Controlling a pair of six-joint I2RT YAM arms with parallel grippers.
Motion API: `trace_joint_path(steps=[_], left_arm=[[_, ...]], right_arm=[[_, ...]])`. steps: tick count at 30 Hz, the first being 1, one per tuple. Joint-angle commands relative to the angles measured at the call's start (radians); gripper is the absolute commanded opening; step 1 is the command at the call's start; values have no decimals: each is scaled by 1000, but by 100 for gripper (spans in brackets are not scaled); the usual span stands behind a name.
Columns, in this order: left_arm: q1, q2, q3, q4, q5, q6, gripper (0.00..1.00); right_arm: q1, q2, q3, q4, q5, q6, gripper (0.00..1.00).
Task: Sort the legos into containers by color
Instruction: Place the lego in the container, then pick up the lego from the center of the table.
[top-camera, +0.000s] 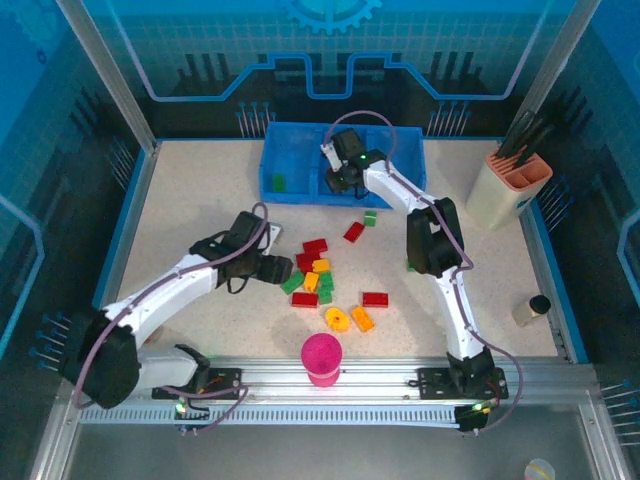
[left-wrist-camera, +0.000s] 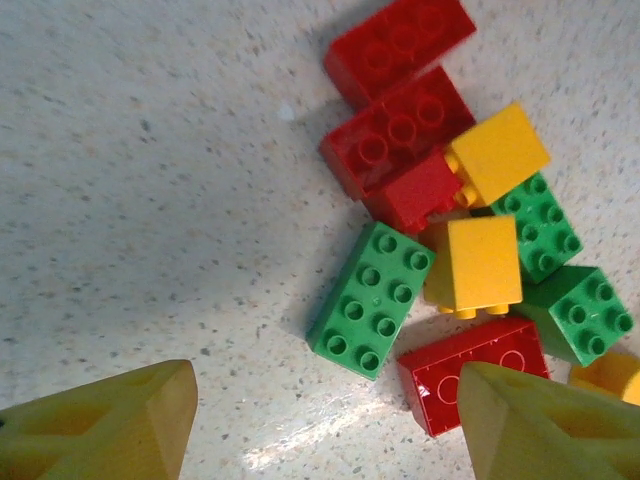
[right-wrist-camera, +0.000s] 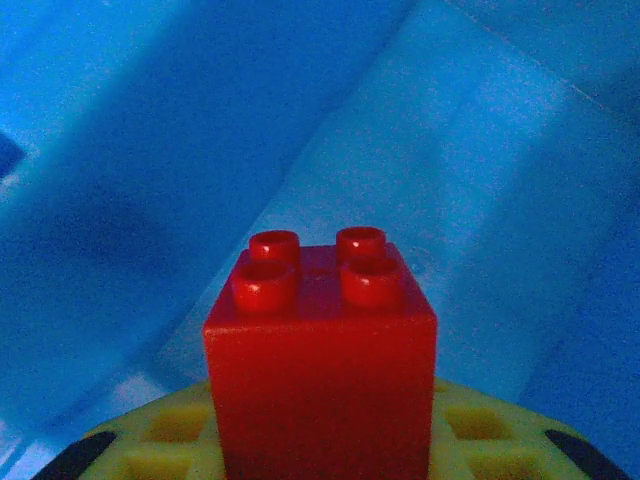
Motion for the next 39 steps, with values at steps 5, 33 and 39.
trace_joint_path(steps=[5, 33, 39], left_arm=[[-66, 110, 44, -7, -43, 30, 72], [-172, 458, 212, -189, -88, 31, 68], [-172, 441, 187, -218, -62, 11, 68]], right_arm=[[-5, -10, 3, 1, -47, 1, 44], [-24, -425, -333, 103, -75, 3, 64], [-46, -438, -352, 94, -58, 2, 64]])
